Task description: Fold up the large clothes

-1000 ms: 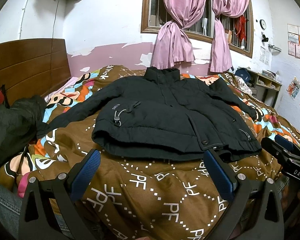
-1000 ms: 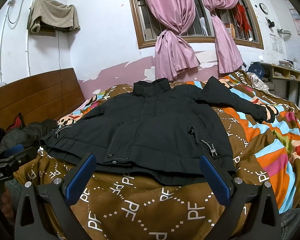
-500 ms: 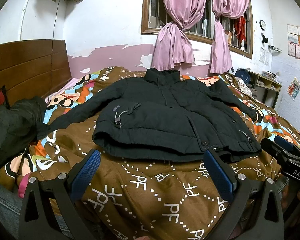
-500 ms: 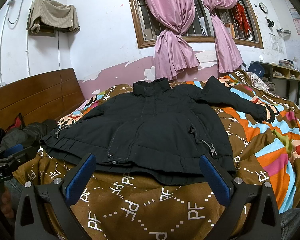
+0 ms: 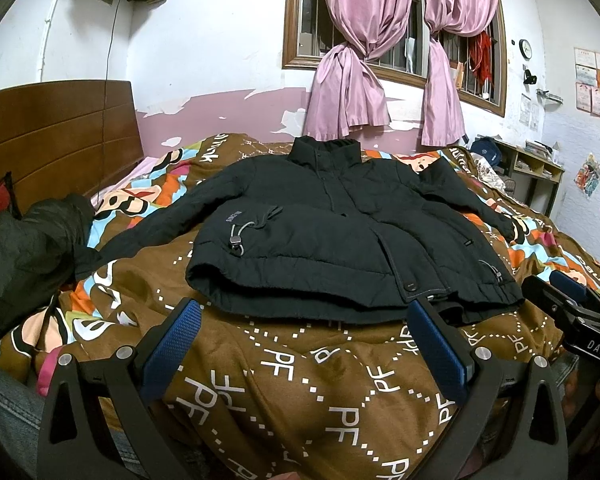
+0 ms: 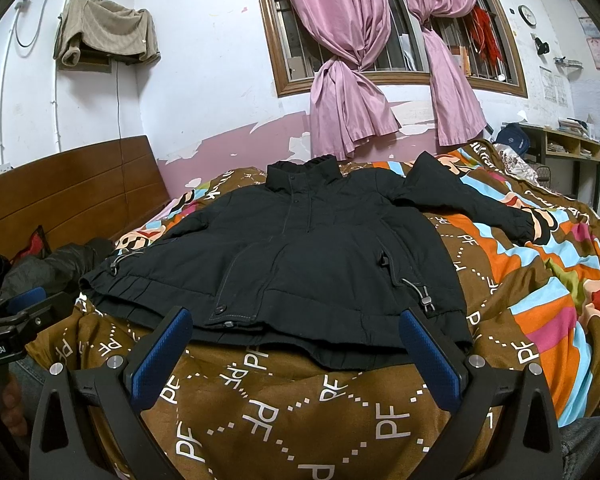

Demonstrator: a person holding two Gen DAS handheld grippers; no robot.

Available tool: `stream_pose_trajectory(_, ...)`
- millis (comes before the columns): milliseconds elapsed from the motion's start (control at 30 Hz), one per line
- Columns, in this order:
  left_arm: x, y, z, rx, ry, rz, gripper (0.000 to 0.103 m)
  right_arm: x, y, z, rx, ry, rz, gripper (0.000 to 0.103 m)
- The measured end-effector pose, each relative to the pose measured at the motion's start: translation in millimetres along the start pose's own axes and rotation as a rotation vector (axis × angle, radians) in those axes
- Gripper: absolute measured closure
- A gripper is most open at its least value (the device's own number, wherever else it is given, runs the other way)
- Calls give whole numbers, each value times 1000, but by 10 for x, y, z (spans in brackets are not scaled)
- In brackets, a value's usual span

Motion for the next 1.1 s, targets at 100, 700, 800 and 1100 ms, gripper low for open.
stream_pose_trajectory(100, 1, 0, 3, 1, 2, 1, 2, -2, -1, 3, 1, 0, 0, 0)
stream_pose_trajectory(700, -3, 2, -8, 4, 3, 4, 2, 16, 11, 29, 5, -1, -5, 0)
stream_pose_trajectory(800, -8, -1, -14, 5, 9, 4, 2, 25, -5, 22, 18, -12, -16, 0)
stream_pose_trajectory(1100, 185, 125, -9, 25, 94, 0, 2, 165, 140, 133, 74, -42, -71, 0)
Point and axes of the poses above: each gripper's, at about its wrist camera, not at the fingertips, and x roughly the way its jaws point, z to its right, y to its top, the point moved 2 cm from there along x, roughly the way its jaws point, and after that the axes turned 13 degrees about z, right-handed, at the moved point
